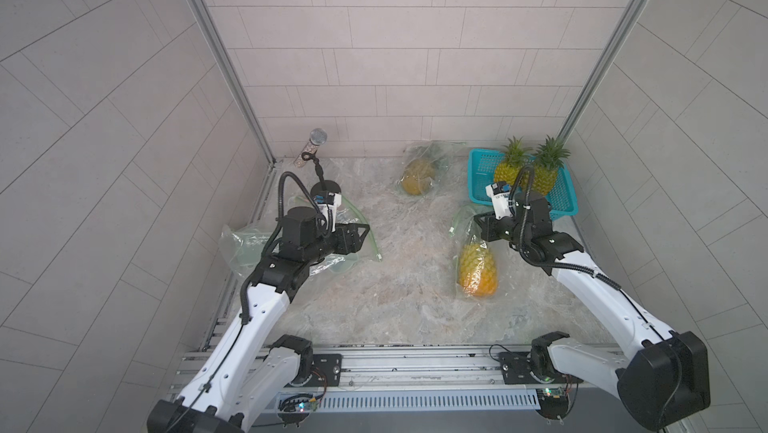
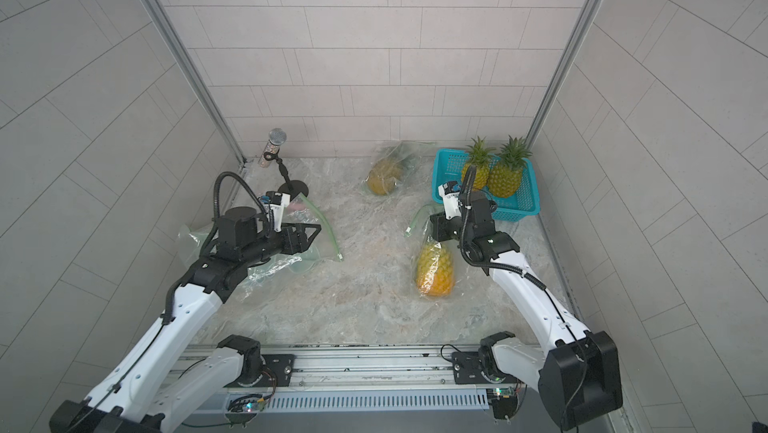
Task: Open the zip-top bag and take out the pineapple
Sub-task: Adjust the zipper food storage bag at the center of the board.
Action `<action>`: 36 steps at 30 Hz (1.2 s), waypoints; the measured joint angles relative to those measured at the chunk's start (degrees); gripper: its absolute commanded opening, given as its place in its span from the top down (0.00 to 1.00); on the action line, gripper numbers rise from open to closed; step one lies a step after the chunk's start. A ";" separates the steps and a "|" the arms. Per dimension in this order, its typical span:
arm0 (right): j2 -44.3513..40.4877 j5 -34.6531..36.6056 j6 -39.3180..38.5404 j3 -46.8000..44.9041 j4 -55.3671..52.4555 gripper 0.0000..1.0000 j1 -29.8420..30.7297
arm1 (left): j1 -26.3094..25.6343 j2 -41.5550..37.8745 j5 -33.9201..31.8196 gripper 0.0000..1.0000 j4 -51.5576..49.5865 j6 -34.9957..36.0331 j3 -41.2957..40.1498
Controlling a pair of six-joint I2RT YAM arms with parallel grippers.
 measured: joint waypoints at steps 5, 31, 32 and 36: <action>-2.43 0.04 1.62 -1.88 1.68 1.00 0.70 | -10.12 4.83 -2.54 0.27 6.27 -4.59 -0.48; -4.48 0.31 4.63 -2.97 2.97 1.00 1.51 | -31.43 33.68 -8.00 0.76 26.91 -13.60 8.35; -4.50 0.33 4.63 -2.97 2.97 1.00 1.51 | -31.43 34.23 -8.00 0.76 27.04 -13.66 8.70; -4.63 0.33 4.79 -2.97 2.97 1.00 1.53 | -31.50 35.89 -7.78 0.76 29.00 -14.51 9.27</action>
